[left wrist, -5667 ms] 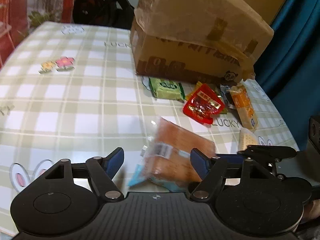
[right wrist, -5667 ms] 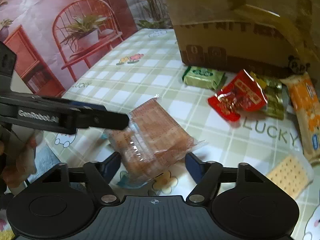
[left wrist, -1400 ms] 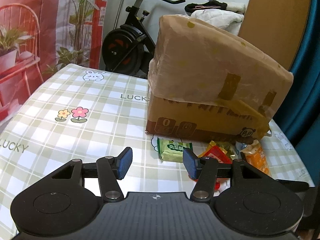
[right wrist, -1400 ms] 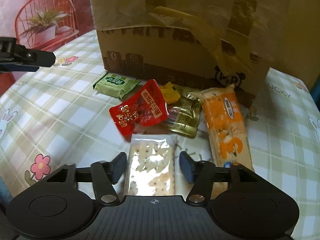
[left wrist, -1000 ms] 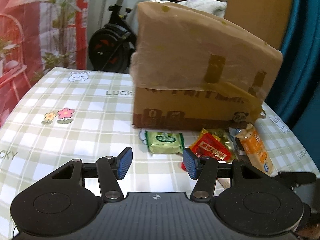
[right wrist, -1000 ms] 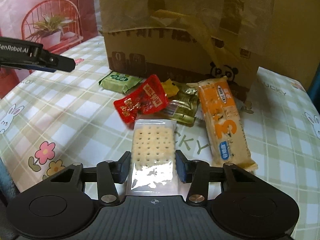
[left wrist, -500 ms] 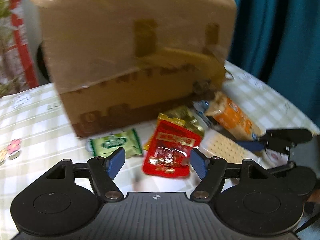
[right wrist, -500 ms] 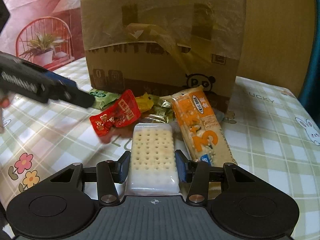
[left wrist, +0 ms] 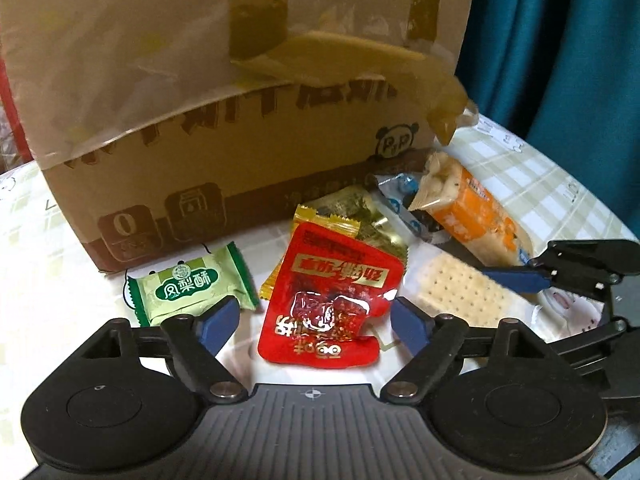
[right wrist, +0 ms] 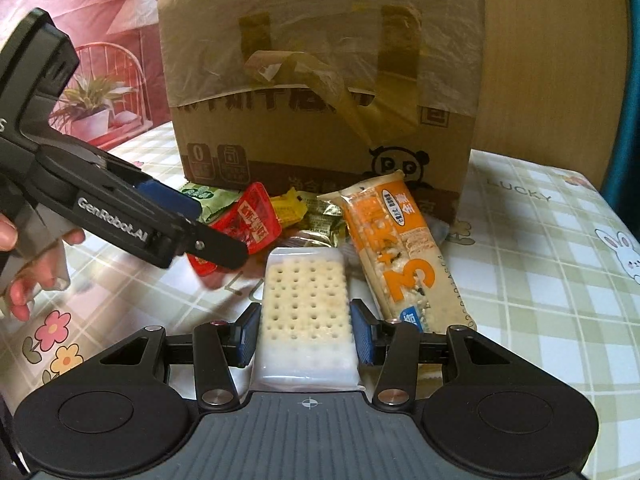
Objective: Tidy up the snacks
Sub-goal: 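Grasp a red packet with the left tool while the right tool holds the cracker pack, then lift both packets over the box and open both tools to drop them in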
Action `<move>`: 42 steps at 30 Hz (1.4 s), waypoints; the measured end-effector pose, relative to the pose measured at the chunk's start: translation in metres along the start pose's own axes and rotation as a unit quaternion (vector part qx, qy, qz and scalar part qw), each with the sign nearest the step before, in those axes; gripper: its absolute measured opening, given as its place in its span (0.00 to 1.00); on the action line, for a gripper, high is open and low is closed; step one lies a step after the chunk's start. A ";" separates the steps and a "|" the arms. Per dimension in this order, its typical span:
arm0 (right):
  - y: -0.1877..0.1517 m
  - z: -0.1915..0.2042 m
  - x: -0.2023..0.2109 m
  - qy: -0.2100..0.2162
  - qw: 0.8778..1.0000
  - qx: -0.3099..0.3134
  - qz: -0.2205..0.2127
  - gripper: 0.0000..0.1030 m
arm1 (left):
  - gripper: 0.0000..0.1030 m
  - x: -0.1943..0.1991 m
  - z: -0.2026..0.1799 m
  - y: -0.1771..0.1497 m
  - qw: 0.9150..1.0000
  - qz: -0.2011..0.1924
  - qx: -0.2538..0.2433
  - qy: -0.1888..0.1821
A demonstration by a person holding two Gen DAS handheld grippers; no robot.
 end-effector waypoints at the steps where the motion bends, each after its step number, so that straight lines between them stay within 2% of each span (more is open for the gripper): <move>1: 0.000 0.000 0.000 0.000 1.000 0.000 0.000 0.42 | 0.82 -0.003 0.000 -0.001 1.000 0.004 0.000 0.000; 10: 0.000 0.001 0.000 -0.002 1.000 0.000 0.001 0.42 | 0.85 -0.013 -0.009 -0.004 0.999 -0.012 -0.021 0.024; 12: 0.000 0.001 0.000 -0.002 1.000 0.000 0.001 0.42 | 0.73 -0.010 -0.009 -0.006 0.999 -0.022 -0.015 0.032; 13: 0.000 0.001 0.000 -0.002 1.000 0.001 0.001 0.42 | 0.62 -0.007 -0.007 -0.007 0.999 -0.026 -0.009 0.036; 17: 0.000 0.001 -0.001 -0.004 1.000 0.004 0.002 0.42 | 0.56 0.008 0.002 -0.015 0.998 -0.027 0.052 0.022; 20: 0.000 0.002 -0.001 -0.004 1.000 0.006 0.002 0.42 | 0.53 0.018 0.003 -0.022 0.997 -0.032 0.067 0.036; 28: 0.000 0.000 -0.001 -0.002 1.000 0.010 0.004 0.42 | 0.48 0.048 0.009 -0.041 0.991 -0.044 0.117 0.054; 33: 0.000 -0.001 0.003 0.024 1.000 0.002 0.004 0.42 | 0.48 0.073 0.018 -0.051 0.986 -0.058 0.142 0.061; 38: 0.005 0.003 0.011 0.038 0.999 0.005 -0.002 0.42 | 0.48 0.100 0.025 -0.044 0.983 -0.092 0.142 0.074; 42: 0.023 0.008 0.026 0.044 0.999 0.004 -0.030 0.41 | 0.48 0.130 0.032 -0.026 0.977 -0.146 0.128 0.092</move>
Point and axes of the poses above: each gripper's, at about its wrist camera, not at the fingertips, and x roughly against the way its jaws point, z to its left, y to its top, the point moved 6 cm from there along -x, roughly the way its jaws point, and after that the axes turned 5 degrees about y, right-handed, at the moved point
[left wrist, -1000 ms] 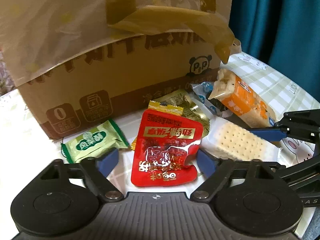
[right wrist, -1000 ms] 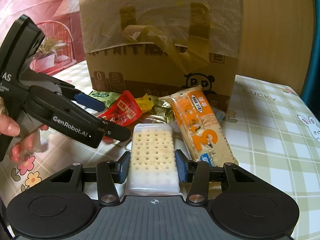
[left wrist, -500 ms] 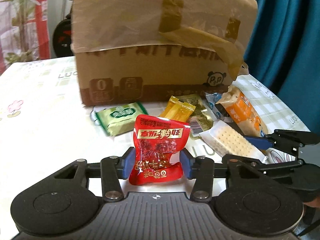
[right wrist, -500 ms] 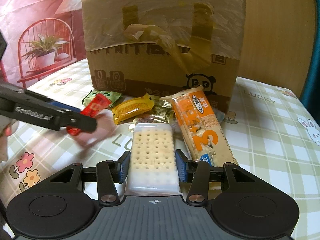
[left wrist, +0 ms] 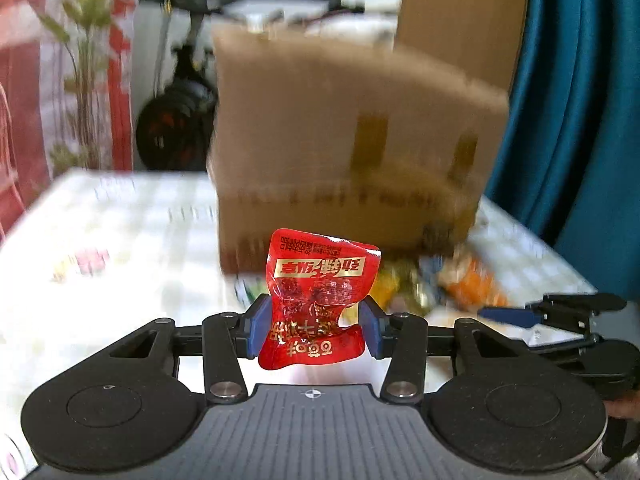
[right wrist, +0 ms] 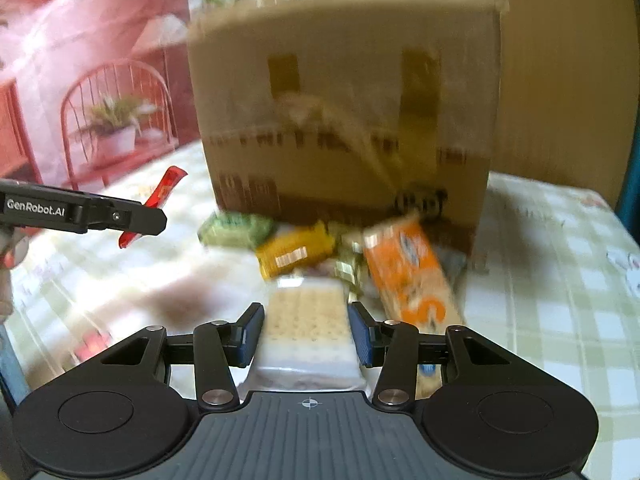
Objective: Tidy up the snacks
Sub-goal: 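Lift both packets over the box and open both tools to drop them in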
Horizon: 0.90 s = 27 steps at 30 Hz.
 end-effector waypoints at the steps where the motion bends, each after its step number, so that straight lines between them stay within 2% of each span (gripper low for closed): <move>1: 0.007 0.002 0.005 0.002 1.000 0.003 -0.011 0.28 | 0.48 0.005 0.003 0.008 1.000 -0.012 0.004 0.000; 3: 0.020 0.004 0.012 -0.001 1.000 0.012 -0.025 0.03 | 0.48 0.014 0.007 0.023 0.999 -0.033 0.011 0.004; 5: 0.030 0.002 0.012 -0.010 1.000 0.014 -0.018 0.05 | 0.48 0.017 0.010 0.033 0.999 -0.044 0.014 0.007; 8: 0.030 -0.001 0.004 0.000 1.000 0.012 0.024 0.14 | 0.48 0.017 0.011 0.033 0.999 -0.045 0.022 0.005; 11: 0.022 0.004 0.001 -0.002 0.999 0.006 0.052 0.41 | 0.48 0.013 0.009 0.025 0.999 -0.033 0.026 0.004; 12: 0.018 0.005 -0.001 -0.002 0.998 -0.007 0.062 0.55 | 0.48 0.010 0.012 0.021 0.999 -0.028 0.031 0.004; 13: 0.013 0.007 -0.002 -0.003 0.998 -0.019 0.068 0.58 | 0.48 0.011 0.014 0.019 0.999 -0.024 0.035 0.004; 18: -0.009 0.023 -0.025 -0.010 0.992 -0.055 0.109 0.59 | 0.48 0.011 0.018 0.012 0.999 -0.015 0.043 0.003; 20: -0.012 0.028 -0.032 -0.021 0.992 -0.051 0.110 0.59 | 0.48 0.013 0.021 0.011 0.999 -0.015 0.043 0.004; 21: -0.012 0.031 -0.034 -0.028 0.993 -0.042 0.111 0.58 | 0.48 0.014 0.022 0.010 0.999 -0.016 0.044 0.006; 22: -0.012 0.033 -0.037 -0.035 0.992 -0.031 0.113 0.49 | 0.48 0.014 0.023 0.009 0.999 -0.016 0.045 0.007; 23: -0.011 0.035 -0.038 -0.043 0.992 -0.019 0.115 0.44 | 0.48 0.015 0.024 0.008 0.999 -0.015 0.048 0.008; 27: -0.010 0.038 -0.037 -0.038 0.992 0.008 0.119 0.41 | 0.48 0.016 0.027 0.006 0.998 -0.015 0.057 0.012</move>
Point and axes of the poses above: each gripper's, at about its wrist camera, not at the fingertips, and x roughly against the way its jaws point, z to its left, y to its top, the point moved 6 cm from there along -x, roughly the way its jaws point, and after that the axes turned 5 degrees about y, right-handed, at the moved point
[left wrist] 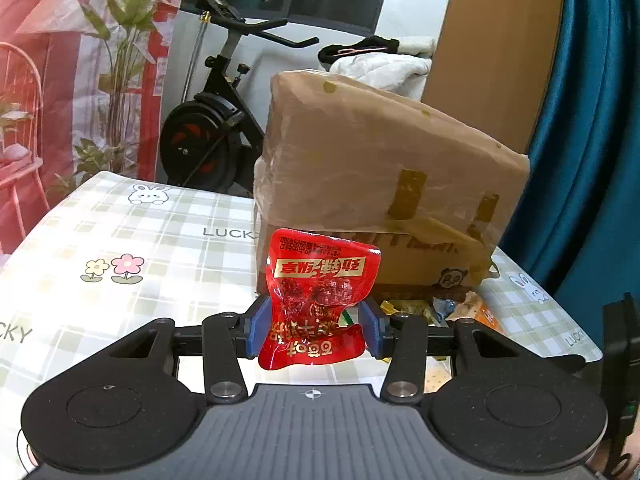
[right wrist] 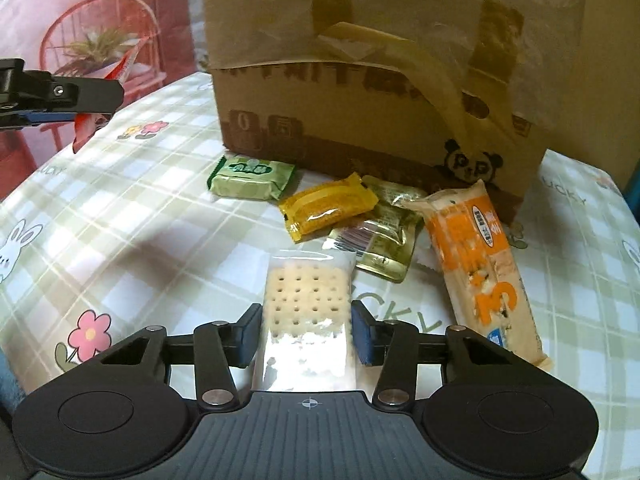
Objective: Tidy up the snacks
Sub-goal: 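Lift both packets over the box and open both tools to drop them in, then withdraw both open tools from the box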
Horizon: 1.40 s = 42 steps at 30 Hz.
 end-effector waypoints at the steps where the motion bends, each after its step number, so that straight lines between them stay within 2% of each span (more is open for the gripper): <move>1: 0.001 -0.002 0.004 0.004 1.000 -0.002 -0.007 0.41 | 0.48 0.000 0.001 0.001 1.000 -0.002 0.001 0.001; 8: 0.043 -0.015 0.066 0.020 0.993 -0.007 -0.118 0.41 | 0.48 0.009 -0.005 0.034 0.999 -0.040 0.004 -0.006; 13: 0.110 -0.031 0.117 0.021 0.978 0.014 -0.207 0.41 | 0.48 0.015 -0.018 0.088 0.996 -0.079 0.009 -0.035; 17: 0.171 -0.053 0.140 0.006 0.966 0.028 -0.258 0.41 | 0.48 0.007 -0.038 0.139 0.993 -0.111 -0.011 -0.050; 21: 0.223 -0.090 0.123 -0.006 0.966 0.010 -0.259 0.41 | 0.48 -0.027 -0.059 0.182 0.992 -0.111 -0.032 -0.054; 25: 0.251 -0.109 0.083 -0.027 0.975 0.000 -0.223 0.41 | 0.49 -0.076 -0.072 0.199 0.995 -0.074 -0.041 -0.045; 29: 0.252 -0.115 0.054 -0.037 0.980 -0.020 -0.195 0.42 | 0.62 -0.113 -0.077 0.196 0.998 -0.038 -0.041 -0.035; 30: 0.250 -0.114 0.049 -0.038 0.981 -0.025 -0.191 0.45 | 0.62 -0.117 -0.076 0.194 0.998 -0.033 -0.041 -0.030; 31: 0.247 -0.114 0.045 -0.037 0.981 -0.028 -0.189 0.52 | 0.64 -0.121 -0.076 0.191 0.998 -0.029 -0.041 -0.026; 33: 0.242 -0.116 0.043 -0.037 0.981 -0.029 -0.188 0.57 | 0.69 -0.120 -0.069 0.190 0.998 -0.029 -0.037 -0.029; 37: 0.232 -0.115 0.056 -0.028 0.981 -0.022 -0.193 0.57 | 0.74 -0.107 -0.057 0.182 0.998 -0.035 -0.041 -0.026; 42: 0.216 -0.109 0.082 -0.011 0.978 -0.018 -0.205 0.56 | 0.74 -0.089 -0.052 0.182 0.998 -0.037 -0.045 -0.028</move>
Point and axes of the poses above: each gripper's, at about its wrist camera, not at the fingertips, and x roughly against the way its jaws point, z to its left, y to its top, the point moved 6 cm from there along -x, roughly the way its jaws point, and after that the axes turned 5 degrees about y, right-handed, at the moved point
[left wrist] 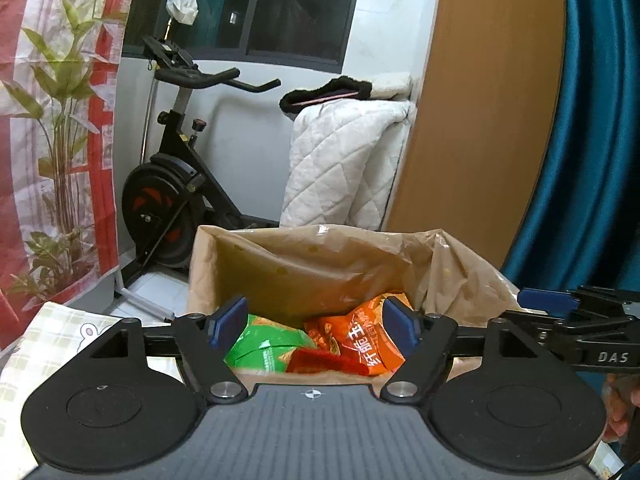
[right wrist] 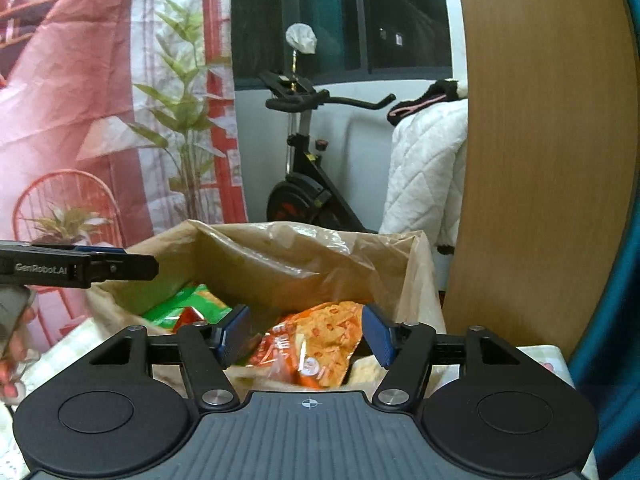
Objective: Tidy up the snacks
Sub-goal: 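Withdraw both open tools from the box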
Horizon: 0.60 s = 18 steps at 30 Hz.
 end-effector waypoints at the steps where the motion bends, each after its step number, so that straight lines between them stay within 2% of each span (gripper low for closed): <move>1: -0.001 0.002 0.007 0.006 1.000 -0.001 -0.005 0.56 | 0.74 0.006 0.000 -0.001 1.000 -0.002 -0.002 0.000; 11: -0.028 0.019 0.064 0.038 0.998 0.030 -0.032 0.56 | 0.74 0.058 0.000 -0.031 1.000 -0.022 0.013 0.010; 15: -0.054 0.026 0.076 0.042 0.998 0.038 -0.023 0.56 | 0.74 0.064 -0.001 -0.052 1.000 -0.017 0.011 0.014; 18: -0.078 0.026 0.072 0.039 0.999 0.034 0.002 0.55 | 0.73 0.060 -0.003 -0.069 1.000 -0.003 0.012 0.010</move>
Point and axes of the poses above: each gripper's, at about its wrist camera, not at the fingertips, and x roughly against the way its jaws point, z to its left, y to its top, the point moved 6 cm from there along -x, roughly the way its jaws point, and after that the axes turned 5 degrees about y, right-handed, at the moved point
